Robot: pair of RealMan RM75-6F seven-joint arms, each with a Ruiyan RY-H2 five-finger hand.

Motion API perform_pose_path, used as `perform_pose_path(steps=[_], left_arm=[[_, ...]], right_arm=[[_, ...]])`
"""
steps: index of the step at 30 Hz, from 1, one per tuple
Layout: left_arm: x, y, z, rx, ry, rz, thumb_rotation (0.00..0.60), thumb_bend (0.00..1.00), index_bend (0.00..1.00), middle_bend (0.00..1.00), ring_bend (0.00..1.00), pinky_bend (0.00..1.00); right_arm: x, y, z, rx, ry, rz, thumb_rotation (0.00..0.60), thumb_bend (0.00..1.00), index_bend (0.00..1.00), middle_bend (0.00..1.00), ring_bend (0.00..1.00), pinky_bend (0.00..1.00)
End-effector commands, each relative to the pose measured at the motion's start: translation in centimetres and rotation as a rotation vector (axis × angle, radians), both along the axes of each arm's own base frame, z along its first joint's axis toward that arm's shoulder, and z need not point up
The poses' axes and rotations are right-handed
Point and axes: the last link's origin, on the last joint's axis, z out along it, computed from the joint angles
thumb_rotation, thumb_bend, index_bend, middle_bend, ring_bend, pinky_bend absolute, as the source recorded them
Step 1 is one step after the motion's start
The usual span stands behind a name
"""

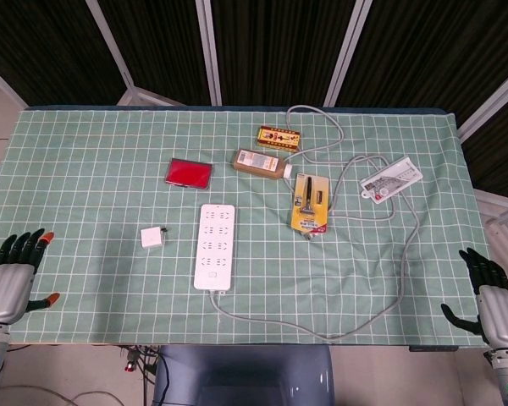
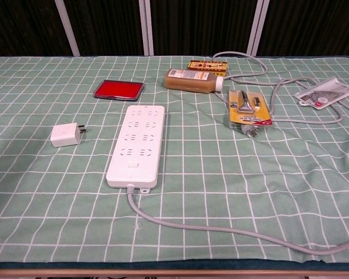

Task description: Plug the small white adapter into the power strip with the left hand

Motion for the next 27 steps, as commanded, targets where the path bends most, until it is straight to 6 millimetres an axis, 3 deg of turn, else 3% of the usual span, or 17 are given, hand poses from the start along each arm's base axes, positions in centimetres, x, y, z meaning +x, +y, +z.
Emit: perform_pose_path(steps=[1,2,4,7,15,27], left_arm=[[1.5,1.2,-0.7,-0.009,0.021,-0.035,0.600,0.18,0.00,0.20,0.21,0.35],[2.0,1.6,-1.1,-0.020,0.026,-0.046,0.600,0.20,0.00,0.28,0.29,0.43],[3.0,2.2,-1.7,-0.044,0.036,-0.062,0.600,0.26,0.00,0.55,0.54,0.63],[4.5,3.0,-3.2,-0.107,0.038,-0.058,0.600,0.30,0.00,0.73,0.70,0.74],[7.3,4.8,-6.2,-0.229,0.074,0.001,0.600,0.33,0.00,0.78,0.75,0.79],[8.9,6.8,-9.9,-0.330,0.120,0.116,0.600,0.39,0.00,0.81,0.78,0.81]], right_arm=[[0.0,0.0,0.0,0.000,-0.001,0.000,0.600,0.34,0.00,0.00,0.00,0.00],[0.0,0.0,0.0,0.000,-0.003,-0.001,0.600,0.34,0.00,0.00,0.00,0.00],[0.0,0.0,0.0,0.001,-0.007,-0.002,0.600,0.34,0.00,0.00,0.00,0.00],[0.0,0.0,0.0,0.003,-0.012,-0.004,0.600,0.34,0.00,0.00,0.00,0.00],[0.0,-0.1,0.1,0.003,-0.029,-0.011,0.600,0.34,0.00,0.00,0.00,0.00],[0.0,-0.2,0.1,0.005,-0.057,-0.028,0.600,0.34,0.00,0.00,0.00,0.00]])
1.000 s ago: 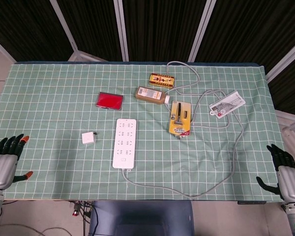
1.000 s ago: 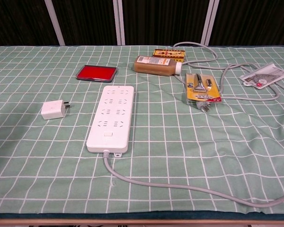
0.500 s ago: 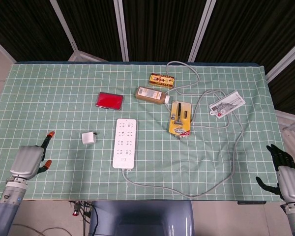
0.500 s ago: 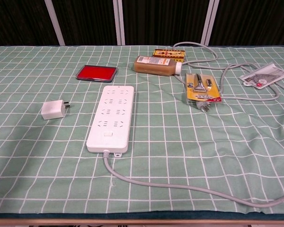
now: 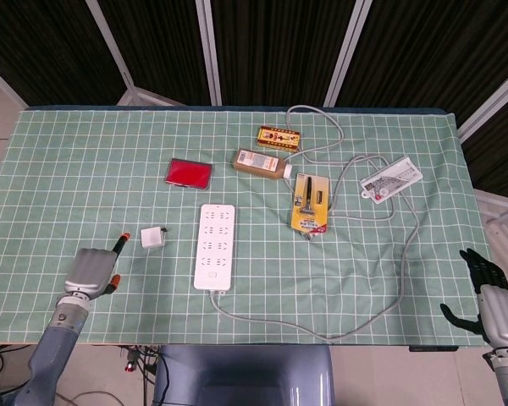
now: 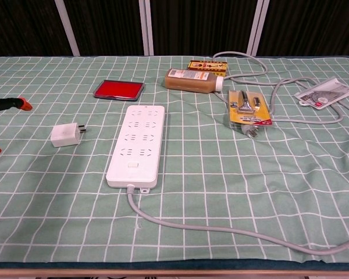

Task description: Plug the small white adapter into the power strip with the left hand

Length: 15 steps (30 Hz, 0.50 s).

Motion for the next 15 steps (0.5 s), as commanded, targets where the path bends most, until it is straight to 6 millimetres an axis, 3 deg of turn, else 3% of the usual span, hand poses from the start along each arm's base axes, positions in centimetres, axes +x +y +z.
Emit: perform_pose_path(steps=[1,15], left_arm=[[1.2,1.1,-1.7,-0.035,0.021,0.015,0.600,0.39,0.00,0.81,0.78,0.81],[1.9,2.3,-4.7,-0.074,0.065,0.039,0.600,0.39,0.00,0.81,0.78,0.81]], right_arm=[[0.0,0.0,0.0,0.000,-0.003,-0.002,0.600,0.34,0.00,0.00,0.00,0.00],[-0.1,-0.1,0.2,0.001,-0.021,-0.019,0.600,0.34,0.00,0.00,0.00,0.00]])
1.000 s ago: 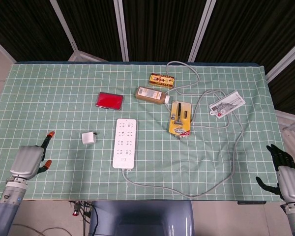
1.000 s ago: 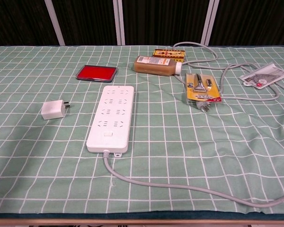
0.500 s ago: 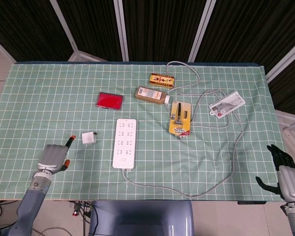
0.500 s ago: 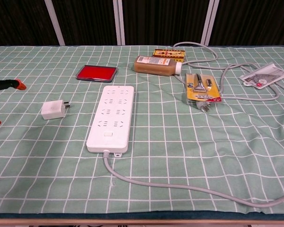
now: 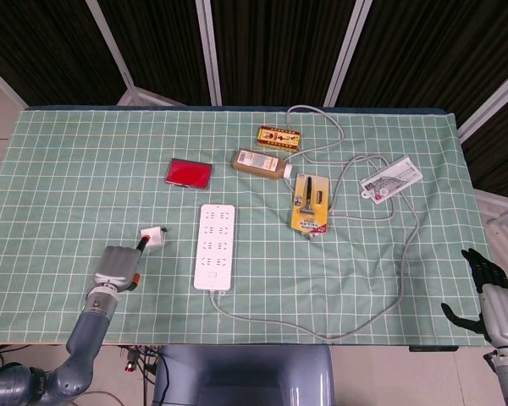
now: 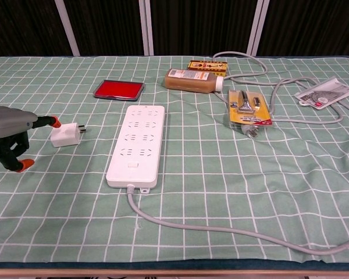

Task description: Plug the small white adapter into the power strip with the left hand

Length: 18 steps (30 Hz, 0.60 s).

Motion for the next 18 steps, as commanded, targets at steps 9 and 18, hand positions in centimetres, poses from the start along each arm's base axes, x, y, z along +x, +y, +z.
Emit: perform_pose_path(steps=[9,18], left_arm=[[-0.12,0.24,-0.61,-0.006,0.020,0.010,0.600,0.39,0.00,0.82,0.78,0.81],[-0.17,0.28,-1.00,-0.015,0.029,0.016,0.600,0.39,0.01,0.82,0.78,0.81]], right_arm=[[0.04,0.06,0.03,0.002,-0.005,-0.003,0.600,0.34,0.00,0.00,0.00,0.00],[0.04,0.06,0.06,0.001,-0.005,-0.004,0.600,0.34,0.00,0.00,0.00,0.00]])
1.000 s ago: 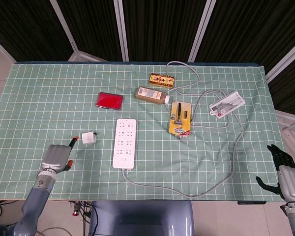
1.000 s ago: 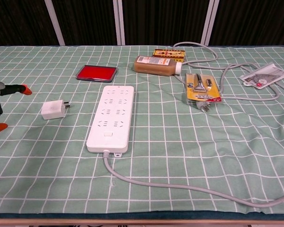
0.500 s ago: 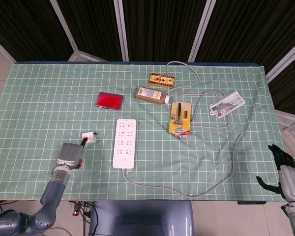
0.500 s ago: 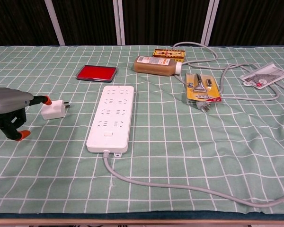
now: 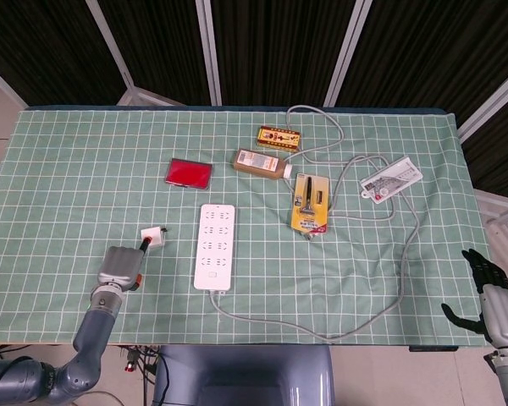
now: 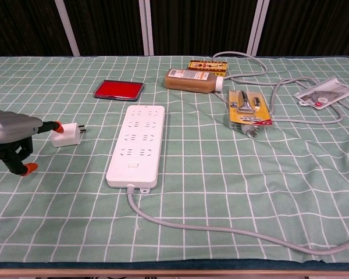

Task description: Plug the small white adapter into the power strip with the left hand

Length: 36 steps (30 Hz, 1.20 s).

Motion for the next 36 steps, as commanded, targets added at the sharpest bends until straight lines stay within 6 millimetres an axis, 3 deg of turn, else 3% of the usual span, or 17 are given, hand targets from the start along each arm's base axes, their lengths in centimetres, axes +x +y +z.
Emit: perform_pose_path(steps=[1,16,36], left_arm=[[-0.1,-0.1,-0.1,-0.004,0.003,0.002,0.600,0.39,0.01,0.82,0.78,0.81],[-0.2,-1.3,-0.3,-0.032,-0.001,0.002,0.600,0.40,0.04,0.82,0.78,0.81],[1.2,-2.2,-1.3,-0.065,-0.036,-0.027,0.600,0.40,0.05,0.82,0.78,0.81]], right_arm=[[0.0,0.0,0.0,0.000,0.000,0.001,0.600,0.34,0.00,0.00,0.00,0.00],[0.1,0.1,0.0,-0.002,0.004,0.005,0.600,0.34,0.00,0.00,0.00,0.00],[0.1,0.1,0.0,-0.002,0.003,0.007,0.600,0.34,0.00,0.00,0.00,0.00]])
